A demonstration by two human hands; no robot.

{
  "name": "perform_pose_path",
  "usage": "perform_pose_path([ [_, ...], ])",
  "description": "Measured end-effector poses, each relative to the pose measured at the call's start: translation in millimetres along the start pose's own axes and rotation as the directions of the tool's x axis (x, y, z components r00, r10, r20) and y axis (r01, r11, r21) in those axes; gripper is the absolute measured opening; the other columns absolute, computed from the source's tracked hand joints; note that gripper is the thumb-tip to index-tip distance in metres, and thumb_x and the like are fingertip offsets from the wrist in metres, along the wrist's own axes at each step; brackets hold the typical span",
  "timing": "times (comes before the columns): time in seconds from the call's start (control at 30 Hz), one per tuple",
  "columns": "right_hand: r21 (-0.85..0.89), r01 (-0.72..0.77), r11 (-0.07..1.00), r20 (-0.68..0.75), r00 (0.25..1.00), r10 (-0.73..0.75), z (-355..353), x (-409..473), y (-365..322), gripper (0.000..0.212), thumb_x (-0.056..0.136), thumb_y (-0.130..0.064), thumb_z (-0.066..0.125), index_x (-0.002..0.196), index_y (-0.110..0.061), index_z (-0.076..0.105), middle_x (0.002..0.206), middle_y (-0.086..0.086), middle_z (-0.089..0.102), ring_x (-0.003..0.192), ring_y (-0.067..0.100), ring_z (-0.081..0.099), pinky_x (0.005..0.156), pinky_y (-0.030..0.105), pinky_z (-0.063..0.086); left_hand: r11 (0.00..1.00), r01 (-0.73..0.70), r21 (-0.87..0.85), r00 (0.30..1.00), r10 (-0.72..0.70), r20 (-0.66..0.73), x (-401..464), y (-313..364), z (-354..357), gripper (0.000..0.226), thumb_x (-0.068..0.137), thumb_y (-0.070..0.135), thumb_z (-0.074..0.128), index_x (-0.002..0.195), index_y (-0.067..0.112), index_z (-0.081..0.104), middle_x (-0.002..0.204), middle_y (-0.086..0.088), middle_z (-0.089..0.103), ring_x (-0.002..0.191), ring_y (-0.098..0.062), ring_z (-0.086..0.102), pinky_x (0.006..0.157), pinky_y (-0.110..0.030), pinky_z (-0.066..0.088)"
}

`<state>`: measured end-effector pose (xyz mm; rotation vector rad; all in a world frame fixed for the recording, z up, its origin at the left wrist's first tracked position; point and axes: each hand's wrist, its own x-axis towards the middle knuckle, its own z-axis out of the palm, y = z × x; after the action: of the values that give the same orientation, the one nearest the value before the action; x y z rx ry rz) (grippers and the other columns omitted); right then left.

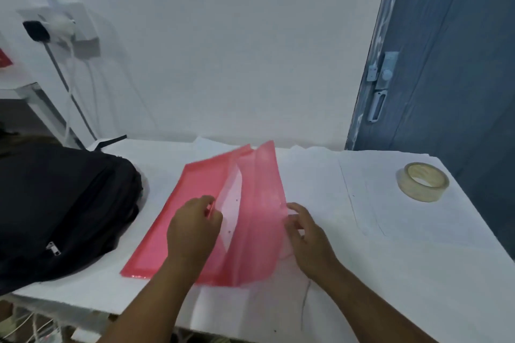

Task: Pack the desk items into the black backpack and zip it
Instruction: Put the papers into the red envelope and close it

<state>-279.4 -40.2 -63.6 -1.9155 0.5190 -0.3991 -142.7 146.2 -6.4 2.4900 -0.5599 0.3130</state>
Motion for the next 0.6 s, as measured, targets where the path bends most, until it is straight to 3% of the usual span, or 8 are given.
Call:
perform_pose_path([
  [0.03,-0.038,0.004,0.999,-0.139,0.990,-0.009,4.2,2.8,4.5,0.038,0.099,-0.048,0.043,0.135,-0.036,0.046,0.115,-0.010,0.066,0.107,0.007,0.061,0.090,0.022,0.048,1.000,0.002,0.000,1.000,-0.002,0.023,2.9,-6.3,2.0,0.011,0.082,0.014,0.066,0.091,0.014,0.073,0.072,0.001,0.061,0.064,-0.020,0.054,0.052,-0.030,0.039],
  [0.1,-0.312,-0.060,0.948,-0.330,0.943,-0.049,5.4,10.1,17.8,0.041,0.099,-0.043,0.051,0.137,-0.028,0.048,0.126,-0.005,0.062,0.120,0.017,0.056,0.102,0.035,0.043,0.999,0.013,-0.031,0.997,-0.011,0.074,4.3,-13.1,6.1,0.009,0.083,0.015,0.066,0.089,0.016,0.073,0.070,0.004,0.061,0.062,-0.016,0.055,0.051,-0.027,0.040],
  [0.17,-0.600,-0.195,0.776,-0.308,0.951,0.001,6.0,14.4,30.8,0.055,0.096,-0.054,0.051,0.144,-0.027,0.046,0.144,-0.004,0.050,0.135,0.022,0.041,0.109,0.043,0.033,0.996,0.001,-0.092,0.992,0.011,0.128,6.6,-18.2,10.7,0.006,0.083,0.019,0.067,0.084,0.017,0.072,0.068,0.007,0.062,0.061,-0.012,0.057,0.053,-0.025,0.042],
  [0.23,-0.704,-0.211,0.678,-0.260,0.965,0.031,7.5,13.9,39.8,0.060,0.091,-0.063,0.053,0.139,-0.027,0.055,0.146,-0.003,0.048,0.138,0.023,0.036,0.107,0.043,0.031,0.986,0.006,-0.168,0.986,0.022,0.163,8.5,-20.3,14.3,0.005,0.083,0.022,0.068,0.080,0.019,0.072,0.067,0.009,0.064,0.063,-0.010,0.060,0.058,-0.026,0.048],
  [0.3,-0.666,-0.191,0.721,-0.304,0.952,-0.029,7.4,12.2,41.5,0.050,0.081,-0.059,0.070,0.115,-0.023,0.073,0.126,-0.001,0.062,0.124,0.025,0.051,0.095,0.041,0.043,0.975,0.012,-0.223,0.982,0.031,0.185,9.2,-22.6,18.1,0.008,0.083,0.022,0.069,0.076,0.023,0.071,0.066,0.011,0.065,0.063,-0.007,0.061,0.062,-0.027,0.052],
  [0.4,-0.568,-0.169,0.805,-0.403,0.910,-0.094,5.0,6.9,35.6,0.025,0.071,-0.038,0.088,0.087,-0.021,0.079,0.106,-0.002,0.068,0.108,0.023,0.060,0.082,0.034,0.051,0.963,0.023,-0.267,0.979,0.032,0.200,9.7,-29.5,22.2,0.014,0.085,0.021,0.067,0.072,0.027,0.070,0.064,0.012,0.065,0.062,-0.006,0.062,0.064,-0.030,0.055],
  [0.5,-0.438,-0.062,0.897,-0.486,0.855,-0.179,-10.0,-2.0,30.5,0.015,0.079,-0.017,0.084,0.092,-0.019,0.076,0.118,0.005,0.060,0.110,0.023,0.059,0.086,0.025,0.047,0.951,0.020,-0.310,0.986,0.032,0.163,9.5,-32.7,25.0,0.017,0.086,0.020,0.067,0.070,0.027,0.068,0.063,0.010,0.064,0.063,-0.007,0.059,0.061,-0.029,0.050],
  [0.6,-0.276,-0.052,0.960,-0.625,0.769,-0.138,-30.4,-10.1,14.8,0.026,0.085,0.001,0.073,0.099,-0.021,0.071,0.132,0.009,0.050,0.117,0.017,0.053,0.089,0.004,0.039,0.935,0.008,-0.354,0.989,0.045,0.141,7.9,-33.1,31.0,0.022,0.088,0.016,0.065,0.067,0.024,0.064,0.064,0.008,0.060,0.064,-0.013,0.056,0.062,-0.034,0.049],
])
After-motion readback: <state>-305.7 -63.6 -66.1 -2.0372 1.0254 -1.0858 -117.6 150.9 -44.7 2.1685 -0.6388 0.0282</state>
